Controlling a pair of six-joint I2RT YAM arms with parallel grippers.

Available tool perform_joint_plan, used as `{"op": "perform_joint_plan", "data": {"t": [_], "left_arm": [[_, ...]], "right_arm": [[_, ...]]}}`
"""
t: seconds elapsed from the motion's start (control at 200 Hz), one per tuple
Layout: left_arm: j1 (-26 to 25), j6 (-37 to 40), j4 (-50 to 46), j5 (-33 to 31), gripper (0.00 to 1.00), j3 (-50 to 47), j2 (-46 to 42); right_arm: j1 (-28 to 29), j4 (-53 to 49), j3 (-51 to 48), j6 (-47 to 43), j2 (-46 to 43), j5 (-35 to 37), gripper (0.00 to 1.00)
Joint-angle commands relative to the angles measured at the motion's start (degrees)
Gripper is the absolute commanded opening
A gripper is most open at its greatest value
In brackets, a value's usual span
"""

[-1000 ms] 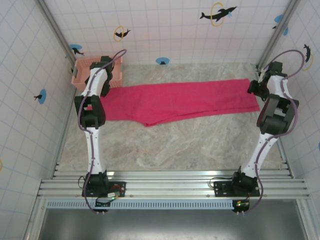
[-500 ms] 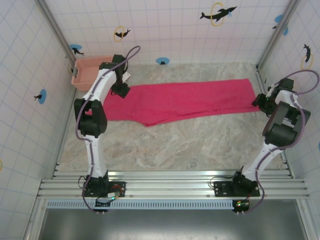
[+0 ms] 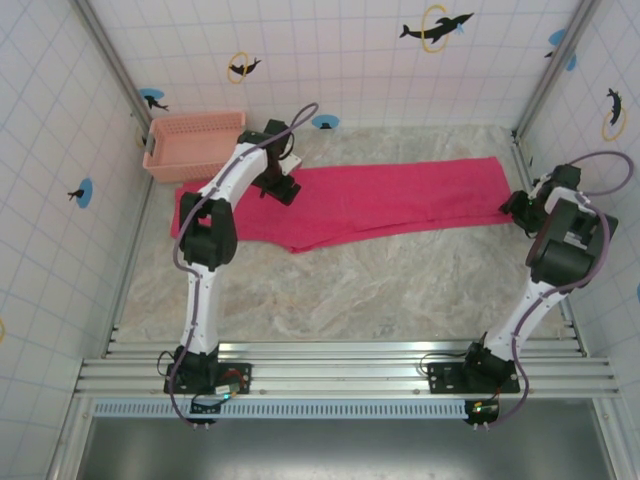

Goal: Roll up the long pants

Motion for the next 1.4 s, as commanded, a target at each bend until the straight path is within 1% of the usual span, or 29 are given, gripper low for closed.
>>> {"op": "perform_joint_plan", "data": {"t": [0.0,0.02,0.045,0.095,0.205,0.24,0.25,0.27,0.355,0.38,0.585,0.631,0.646,0.676,0.831,0.916,0.961,1.071,1.151,1.216,1.231,1.356,1.366,1.391], "left_arm": [[-1.1,-1.3,-1.5,1.4,0.96,2.6,0.7],[-1.2,-1.3,-1.6,1.5,0.95,2.8,0.7],[-1.4,-1.4,-1.9,1.3,0.96,3.1,3.0],[-1.6,-1.3,-2.3,1.3,0.95,3.7,3.6],[-1.9,-1.5,-2.2,1.3,0.96,4.0,4.2],[-1.9,-1.6,-2.1,1.4,0.96,4.1,4.4],[-2.0,-1.7,-2.1,1.3,0.96,4.1,4.4],[-2.0,-1.7,-2.0,1.4,0.96,4.2,4.5],[-2.1,-1.6,-2.2,1.6,0.96,4.8,4.9],[-2.1,-1.4,-2.3,1.4,0.96,4.9,4.9],[-2.2,-0.5,-2.9,1.0,0.96,4.9,5.3],[-2.2,-0.5,-3.0,0.9,0.96,4.9,5.3],[-2.2,-0.5,-3.0,0.9,0.96,4.9,5.4],[-2.3,-0.6,-3.1,0.9,0.96,4.9,5.4],[-2.5,-0.6,-3.2,1.0,0.97,5.1,5.4],[-2.7,-0.9,-3.9,1.6,0.97,6.4,6.0],[-3.1,-1.1,-4.3,2.0,0.97,7.5,6.4],[-4.1,-2.1,-4.5,3.0,0.97,9.6,7.3],[-4.8,-3.5,-4.0,4.7,0.97,10.6,7.8],[-5.3,-5.1,-3.0,7.0,0.97,11.0,8.2],[-5.4,-5.4,-2.6,7.5,0.97,11.0,8.2],[-6.2,-8.6,0.8,11.8,0.97,11.5,9.5],[-6.3,-10.3,1.2,12.0,0.97,11.6,9.7],[-6.4,-11.7,1.6,12.7,0.97,12.1,10.2]], "right_arm": [[-0.5,1.0,-2.2,1.4,-0.8,0.9,0.6],[-0.5,0.7,-2.2,1.5,-1.2,0.6,0.6],[-0.5,0.4,-2.4,1.6,-1.6,0.8,0.59],[-0.1,0.3,-3.7,1.5,-3.4,2.1,0.6],[-0.6,2.0,-7.5,2.7,-6.3,2.1,0.61],[-0.6,2.4,-8.3,2.9,-6.8,2.1,0.61],[-0.6,2.4,-8.6,3.0,-6.8,3.5,0.61],[-0.6,2.6,-9.0,3.0,-7.0,4.1,0.61],[-0.8,3.1,-10.7,3.1,-7.1,3.3,0.62],[-0.8,5.2,-11.1,3.2,-7.1,3.1,0.62],[-0.8,9.9,-9.9,7.0,-2.0,3.0,0.62],[-0.9,11.1,-8.8,8.3,-0.2,3.0,0.62],[-0.9,11.7,-8.5,8.8,0.3,1.3,0.62],[-0.8,12.7,-7.9,9.8,1.5,0.4,0.61],[0.4,14.2,-2.8,13.2,6.1,-0.3,0.59],[1.9,12.1,0.6,12.7,7.7,0.5,0.54],[2.6,11.2,2.4,12.2,8.5,0.6,0.48],[3.7,11.1,4.7,13.1,10.1,-0.9,0.25],[4.3,12.5,3.9,14.0,9.7,-1.2,0.09],[4.7,14.8,1.9,14.6,7.8,-1.5,0.01],[4.8,15.7,1.2,14.8,7.2,-1.7,0.0],[5.8,19.6,-2.6,16.2,0.8,-4.3,0.0],[6.0,19.6,-2.7,16.3,0.2,-4.5,0.0],[6.4,19.5,-2.8,16.2,-1.4,-4.8,0.0]]}}
